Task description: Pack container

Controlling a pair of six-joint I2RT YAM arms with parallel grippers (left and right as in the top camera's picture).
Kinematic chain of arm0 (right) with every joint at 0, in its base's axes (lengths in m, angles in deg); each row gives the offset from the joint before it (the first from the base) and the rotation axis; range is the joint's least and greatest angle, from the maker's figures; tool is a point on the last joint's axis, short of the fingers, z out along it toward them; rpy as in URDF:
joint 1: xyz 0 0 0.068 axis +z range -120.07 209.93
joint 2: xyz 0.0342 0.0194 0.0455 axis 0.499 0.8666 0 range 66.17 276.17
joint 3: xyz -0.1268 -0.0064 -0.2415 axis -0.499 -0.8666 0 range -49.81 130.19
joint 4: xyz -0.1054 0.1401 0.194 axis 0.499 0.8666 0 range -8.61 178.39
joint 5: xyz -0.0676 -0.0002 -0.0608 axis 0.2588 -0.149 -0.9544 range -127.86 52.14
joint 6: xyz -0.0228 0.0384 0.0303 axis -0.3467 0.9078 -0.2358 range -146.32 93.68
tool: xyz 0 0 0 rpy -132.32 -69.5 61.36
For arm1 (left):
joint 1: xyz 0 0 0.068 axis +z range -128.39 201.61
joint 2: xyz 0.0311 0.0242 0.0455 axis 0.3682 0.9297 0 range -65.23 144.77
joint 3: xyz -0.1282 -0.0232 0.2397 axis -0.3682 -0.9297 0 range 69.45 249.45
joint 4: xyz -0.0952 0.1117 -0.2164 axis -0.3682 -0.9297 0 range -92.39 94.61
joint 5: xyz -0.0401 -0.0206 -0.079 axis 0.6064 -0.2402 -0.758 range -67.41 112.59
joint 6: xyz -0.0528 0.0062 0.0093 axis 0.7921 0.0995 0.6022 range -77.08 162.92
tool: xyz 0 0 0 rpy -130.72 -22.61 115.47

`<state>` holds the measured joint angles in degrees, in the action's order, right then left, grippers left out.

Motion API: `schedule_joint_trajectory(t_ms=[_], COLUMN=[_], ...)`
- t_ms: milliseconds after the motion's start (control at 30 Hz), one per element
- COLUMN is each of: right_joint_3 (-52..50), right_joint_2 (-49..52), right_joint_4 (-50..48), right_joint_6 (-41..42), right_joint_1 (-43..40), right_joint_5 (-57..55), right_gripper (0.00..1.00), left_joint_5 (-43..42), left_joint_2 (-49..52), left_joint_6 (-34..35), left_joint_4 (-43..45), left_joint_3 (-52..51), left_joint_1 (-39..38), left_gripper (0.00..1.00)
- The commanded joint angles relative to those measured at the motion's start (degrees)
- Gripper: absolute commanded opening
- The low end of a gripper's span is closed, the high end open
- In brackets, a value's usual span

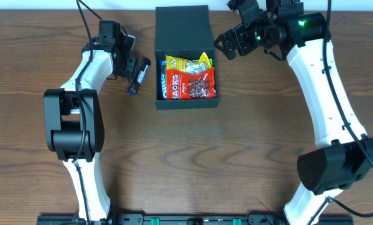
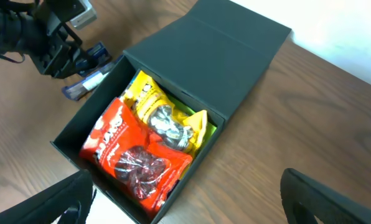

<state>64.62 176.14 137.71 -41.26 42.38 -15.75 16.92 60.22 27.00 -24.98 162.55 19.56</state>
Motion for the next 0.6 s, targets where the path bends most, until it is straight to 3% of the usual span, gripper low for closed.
schedule_joint_trajectory(t_ms=[0, 33, 267, 567], right_joint_3=[0.2, 0.2, 0.2, 0.2], right_joint_2=[0.0, 0.0, 0.0, -0.7], right_joint_4=[0.0, 0.0, 0.0, 0.3], right_joint_6=[0.7, 0.7, 0.8, 3.1], right_joint_1=[-0.3, -0.3, -1.1, -6.0], right_joint_5=[0.4, 0.4, 0.4, 0.4], right_gripper=[0.94, 0.93, 0.91, 0.92], left_joint_5=[-0.3, -0.3, -0.3, -0.3], left_joint_2=[0.7, 0.7, 0.7, -2.2], left_joint_6=[-0.8, -0.8, -0.8, 2.1], left_joint_4=[0.5, 0.6, 0.9, 1.0], left_joint_3=[1.1, 1.1, 1.1, 1.7], left_joint_1=[0.1, 0.1, 0.1, 0.1], left_gripper=[0.53, 0.43, 0.09, 0.06])
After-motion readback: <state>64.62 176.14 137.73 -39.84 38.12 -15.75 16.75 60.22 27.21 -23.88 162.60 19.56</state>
